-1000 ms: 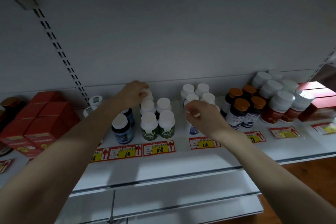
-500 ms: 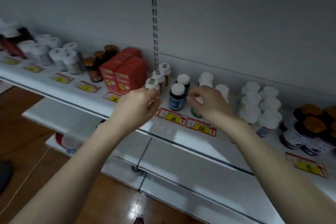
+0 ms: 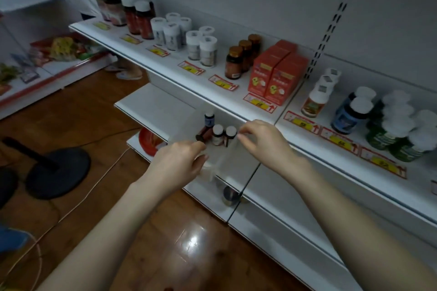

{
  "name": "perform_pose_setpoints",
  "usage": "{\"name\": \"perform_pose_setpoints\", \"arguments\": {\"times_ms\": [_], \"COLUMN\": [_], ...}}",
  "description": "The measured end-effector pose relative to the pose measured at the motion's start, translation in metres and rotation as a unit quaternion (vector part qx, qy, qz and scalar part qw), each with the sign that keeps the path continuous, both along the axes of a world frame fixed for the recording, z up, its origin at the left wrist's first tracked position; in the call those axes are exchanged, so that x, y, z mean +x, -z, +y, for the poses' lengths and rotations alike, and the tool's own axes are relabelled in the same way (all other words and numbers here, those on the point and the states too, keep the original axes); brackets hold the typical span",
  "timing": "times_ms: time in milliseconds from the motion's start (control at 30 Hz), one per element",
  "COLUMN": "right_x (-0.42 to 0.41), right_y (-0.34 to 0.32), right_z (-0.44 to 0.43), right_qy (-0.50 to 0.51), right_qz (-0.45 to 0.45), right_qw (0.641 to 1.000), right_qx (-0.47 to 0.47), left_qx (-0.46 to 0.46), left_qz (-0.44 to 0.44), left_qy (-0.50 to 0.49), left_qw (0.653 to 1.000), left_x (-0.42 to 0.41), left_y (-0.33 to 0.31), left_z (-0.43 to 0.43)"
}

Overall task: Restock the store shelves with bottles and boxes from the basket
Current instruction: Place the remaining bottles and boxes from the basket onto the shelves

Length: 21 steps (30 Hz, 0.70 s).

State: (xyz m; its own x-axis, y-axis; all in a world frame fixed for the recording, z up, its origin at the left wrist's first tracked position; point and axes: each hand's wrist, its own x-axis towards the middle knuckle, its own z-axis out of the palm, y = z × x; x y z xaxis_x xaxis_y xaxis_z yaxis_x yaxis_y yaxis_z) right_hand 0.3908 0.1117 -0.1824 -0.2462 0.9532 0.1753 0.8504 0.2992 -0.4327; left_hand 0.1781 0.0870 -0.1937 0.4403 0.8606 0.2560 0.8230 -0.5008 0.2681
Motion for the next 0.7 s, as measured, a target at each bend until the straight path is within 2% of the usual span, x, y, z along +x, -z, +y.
{"name": "perform_pose_setpoints", "arguments": {"times_ms": [133,300,500,700], "right_x": [-0.076,-0.137,-0.139,-0.123], "right_y": [0.036,0.081,0.111,0.139], "right_z": [0.002,-0.004,0.028,0.1], "right_qy": [0.008,0.013,0.044,0.09], "right_qz": [-0.006,-0.029,-0.089,-0.103], "right_qw": [0.999,0.988,0.975,0.963], "right_qx": [-0.049,-0.153,-0.198,-0.23], "left_qx": [-0.023,-0.078,-0.089,-0.089], "left_qz": [0.041,0.019,-0.009,-0.007], "left_qy": [0.033,0.011,-0.001,0.012], "left_qw": [0.998,0.997,0.996,0.996], "left_x": [-0.071,-0.134,-0.151,-0.145], "left_y": [0.018,0.041,0.065,0.089], "left_z": [0.002,0.006,0.041,0.093]}}
